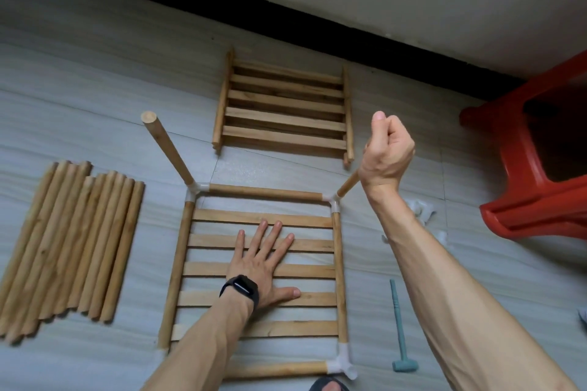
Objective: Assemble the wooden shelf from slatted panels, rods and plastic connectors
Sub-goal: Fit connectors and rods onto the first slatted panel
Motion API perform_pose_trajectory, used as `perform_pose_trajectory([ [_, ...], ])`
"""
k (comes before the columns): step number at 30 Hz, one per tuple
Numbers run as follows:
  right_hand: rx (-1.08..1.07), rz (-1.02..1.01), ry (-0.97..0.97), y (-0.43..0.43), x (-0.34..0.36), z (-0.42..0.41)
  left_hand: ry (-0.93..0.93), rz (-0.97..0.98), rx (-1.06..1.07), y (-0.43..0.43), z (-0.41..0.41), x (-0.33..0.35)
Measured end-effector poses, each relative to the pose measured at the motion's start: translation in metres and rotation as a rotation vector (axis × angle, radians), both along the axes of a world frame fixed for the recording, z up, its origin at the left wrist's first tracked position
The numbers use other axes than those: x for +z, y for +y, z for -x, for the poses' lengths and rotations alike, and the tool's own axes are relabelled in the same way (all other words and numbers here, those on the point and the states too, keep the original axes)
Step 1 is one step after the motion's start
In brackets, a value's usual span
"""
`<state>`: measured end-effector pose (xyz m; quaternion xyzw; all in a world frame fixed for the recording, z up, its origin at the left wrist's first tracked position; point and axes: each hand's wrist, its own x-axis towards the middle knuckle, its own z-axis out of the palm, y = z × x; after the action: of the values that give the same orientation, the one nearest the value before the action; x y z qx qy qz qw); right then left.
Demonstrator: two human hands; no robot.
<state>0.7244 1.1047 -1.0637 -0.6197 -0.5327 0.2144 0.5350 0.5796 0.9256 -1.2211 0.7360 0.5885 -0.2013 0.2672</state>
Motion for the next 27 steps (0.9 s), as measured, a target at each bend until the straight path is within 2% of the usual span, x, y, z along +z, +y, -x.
perform_pose_trajectory([
  [4, 0.062, 0.039, 0.059, -0.043, -0.021, -0.002, -0.036, -0.013, 0.002, -0.002, 0.003, -0.006],
  [6, 0.097, 0.213, -0.019, -0.072, -0.049, -0.007, -0.076, -0.020, -0.001, -0.002, 0.005, -0.004],
  [8, 0.140, 0.421, -0.180, -0.101, -0.080, -0.010, -0.145, -0.065, 0.041, -0.007, 0.011, -0.004],
  [10, 0.257, 0.439, -0.450, -0.132, -0.107, -0.009, -0.224, -0.220, 0.167, -0.017, 0.026, -0.004],
  [12, 0.437, 0.454, -0.739, -0.167, -0.125, 0.001, -0.248, -0.364, 0.380, -0.030, 0.055, 0.000],
  [15, 0.690, 0.693, -0.975, -0.215, -0.139, 0.024, -0.147, -0.520, 0.707, -0.051, 0.113, 0.010],
  [18, 0.787, 0.785, -1.040, -0.236, -0.154, 0.034, 0.098, -0.471, 0.879, -0.072, 0.167, 0.014],
  [22, 0.847, 0.890, -1.126, -0.217, -0.155, 0.034, 0.364, -0.319, 0.791, -0.090, 0.199, 0.022],
  [27, 0.927, 0.934, -1.199, -0.189, -0.135, 0.032, 0.365, -0.305, 0.715, -0.090, 0.204, 0.029],
])
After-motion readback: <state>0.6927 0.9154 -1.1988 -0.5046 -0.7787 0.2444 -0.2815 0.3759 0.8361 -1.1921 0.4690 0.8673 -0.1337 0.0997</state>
